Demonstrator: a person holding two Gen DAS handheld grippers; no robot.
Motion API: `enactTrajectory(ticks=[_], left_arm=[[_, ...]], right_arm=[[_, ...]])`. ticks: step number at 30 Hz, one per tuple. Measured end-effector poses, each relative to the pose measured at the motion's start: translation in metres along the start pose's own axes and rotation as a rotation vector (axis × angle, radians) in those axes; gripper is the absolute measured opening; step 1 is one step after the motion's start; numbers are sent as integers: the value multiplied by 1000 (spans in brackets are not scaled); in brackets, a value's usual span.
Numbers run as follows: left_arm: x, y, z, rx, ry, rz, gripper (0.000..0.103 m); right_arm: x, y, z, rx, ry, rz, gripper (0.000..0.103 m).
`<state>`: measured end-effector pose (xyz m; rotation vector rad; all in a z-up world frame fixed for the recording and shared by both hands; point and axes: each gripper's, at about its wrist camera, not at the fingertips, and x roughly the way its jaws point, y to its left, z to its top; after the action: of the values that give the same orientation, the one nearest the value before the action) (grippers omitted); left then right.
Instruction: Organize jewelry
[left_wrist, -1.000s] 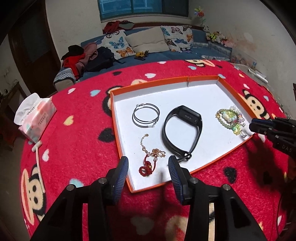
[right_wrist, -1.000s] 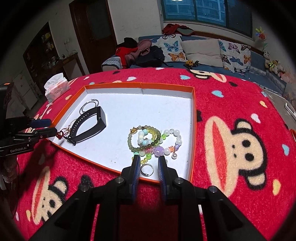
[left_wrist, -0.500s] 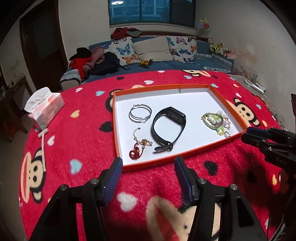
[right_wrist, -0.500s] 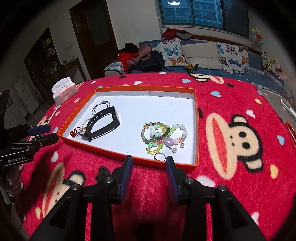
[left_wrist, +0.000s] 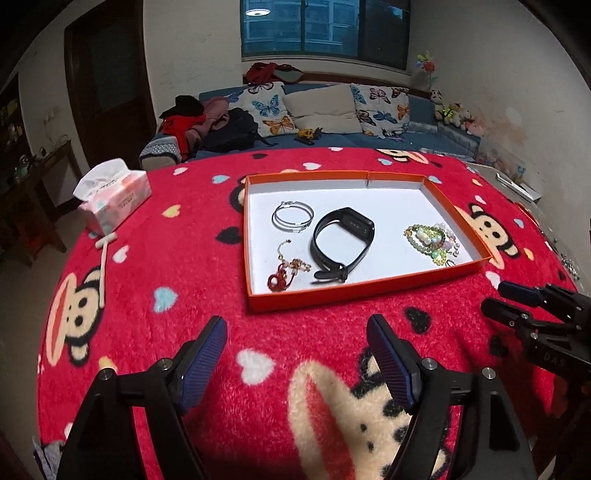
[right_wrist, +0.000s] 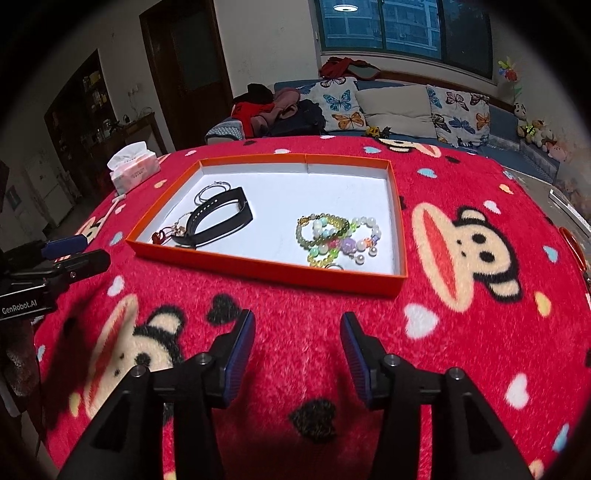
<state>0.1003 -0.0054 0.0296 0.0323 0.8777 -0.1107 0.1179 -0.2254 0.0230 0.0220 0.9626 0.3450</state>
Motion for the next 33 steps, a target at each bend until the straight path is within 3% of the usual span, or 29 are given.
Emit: enactTrajectory(ticks=[19,33], left_arm=[[-29,0,-22,-22,-51,12,83],[-15,-14,-32,59,-159,127,83]], right_arm=[[-16,16,-16,10,-38,-6,56],[-18,18,-23,17,-138,-54,57]])
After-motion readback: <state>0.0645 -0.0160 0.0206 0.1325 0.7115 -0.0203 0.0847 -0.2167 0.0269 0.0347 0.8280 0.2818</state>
